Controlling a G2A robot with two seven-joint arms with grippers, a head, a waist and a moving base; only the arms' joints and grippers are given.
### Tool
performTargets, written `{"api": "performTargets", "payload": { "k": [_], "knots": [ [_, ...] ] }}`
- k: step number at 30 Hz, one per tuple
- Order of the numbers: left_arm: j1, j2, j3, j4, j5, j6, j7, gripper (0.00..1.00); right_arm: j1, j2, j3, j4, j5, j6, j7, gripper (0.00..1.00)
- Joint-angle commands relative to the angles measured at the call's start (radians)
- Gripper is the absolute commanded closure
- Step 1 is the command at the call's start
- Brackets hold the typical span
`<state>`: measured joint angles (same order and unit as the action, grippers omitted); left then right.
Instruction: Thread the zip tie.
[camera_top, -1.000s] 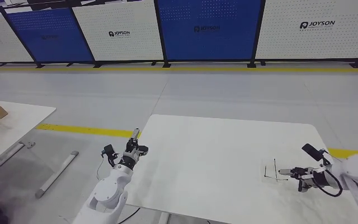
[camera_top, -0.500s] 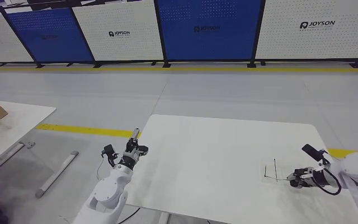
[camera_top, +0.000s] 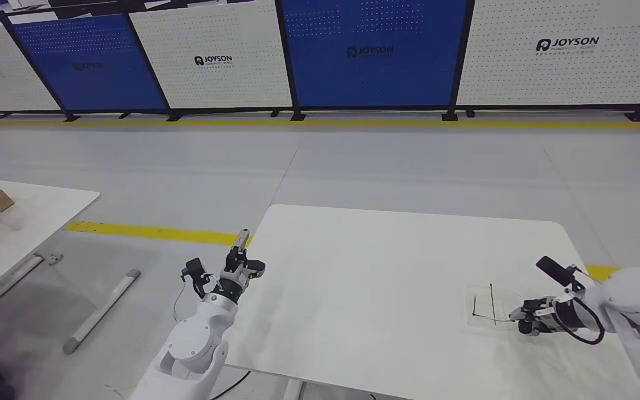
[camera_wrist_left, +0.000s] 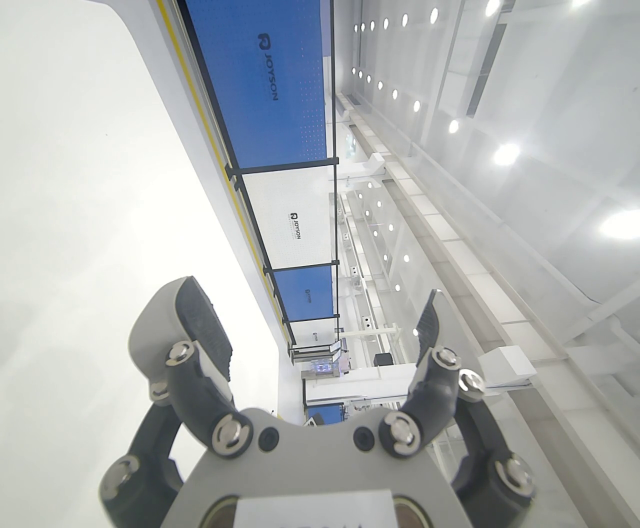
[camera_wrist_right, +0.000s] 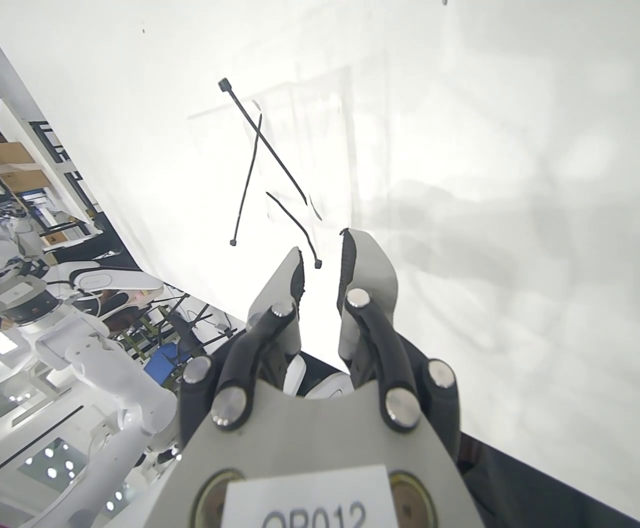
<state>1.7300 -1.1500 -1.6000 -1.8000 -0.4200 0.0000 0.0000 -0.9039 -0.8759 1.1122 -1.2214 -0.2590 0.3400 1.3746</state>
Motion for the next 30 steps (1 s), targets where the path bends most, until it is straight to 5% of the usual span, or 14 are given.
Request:
{"api": "performTargets", "payload": {
  "k": [1,13,19,30],
  "knots": [
    [0.0,0.0,0.0,0.0,0.0,0.0,0.0,0.0,0.005,-0.004,-0.002,0.006,-0.004,0.0,0.005,0.8],
    [0.0,0.0,0.0,0.0,0.0,0.0,0.0,0.0,0.024,-0.024,-0.008,0.027,-0.037,0.0,0.015,0.84],
    [0.0,0.0,0.0,0.0,0.0,0.0,0.0,0.0,0.03,-0.03,-0.009,0.029,-0.047,0.0,0.015,1.0],
    [0.0,0.0,0.0,0.0,0.0,0.0,0.0,0.0,0.02,-0.027,0.019,0.007,-0.062,0.0,0.015,1.0]
  ]
}}
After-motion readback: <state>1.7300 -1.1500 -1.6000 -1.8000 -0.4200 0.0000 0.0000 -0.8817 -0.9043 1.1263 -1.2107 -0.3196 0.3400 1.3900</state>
